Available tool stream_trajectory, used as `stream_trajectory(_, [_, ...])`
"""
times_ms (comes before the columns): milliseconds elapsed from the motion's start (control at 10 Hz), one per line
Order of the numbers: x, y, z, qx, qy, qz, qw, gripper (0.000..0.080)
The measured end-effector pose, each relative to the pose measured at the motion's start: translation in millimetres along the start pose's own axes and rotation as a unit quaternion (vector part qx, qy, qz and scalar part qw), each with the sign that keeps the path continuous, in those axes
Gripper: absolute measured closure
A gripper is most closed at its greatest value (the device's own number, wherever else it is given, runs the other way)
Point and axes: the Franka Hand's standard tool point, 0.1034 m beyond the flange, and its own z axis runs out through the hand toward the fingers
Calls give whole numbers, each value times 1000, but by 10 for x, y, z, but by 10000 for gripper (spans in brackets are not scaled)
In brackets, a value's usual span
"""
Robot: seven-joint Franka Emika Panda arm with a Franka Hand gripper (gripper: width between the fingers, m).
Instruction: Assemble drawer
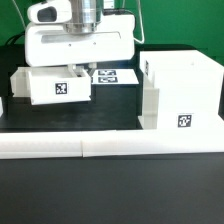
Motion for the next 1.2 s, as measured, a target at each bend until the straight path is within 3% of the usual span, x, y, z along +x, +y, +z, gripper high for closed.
stream_trajectory(200, [-5,7,27,-6,-7,-110,994,758])
stream_trajectory(400, [106,-17,15,-1,-21,-186,982,758])
stream_trajectory(600, [252,-30,28,-3,-30,-288,957,758])
stream_trajectory(1000, [241,43,33,-4,-34,-400,916,758])
stream_trajectory(1100, [233,62,60,-4,-39,-459,888,758])
stream_trajectory(1200, [302,22,55,-5,-43,-476,879,758])
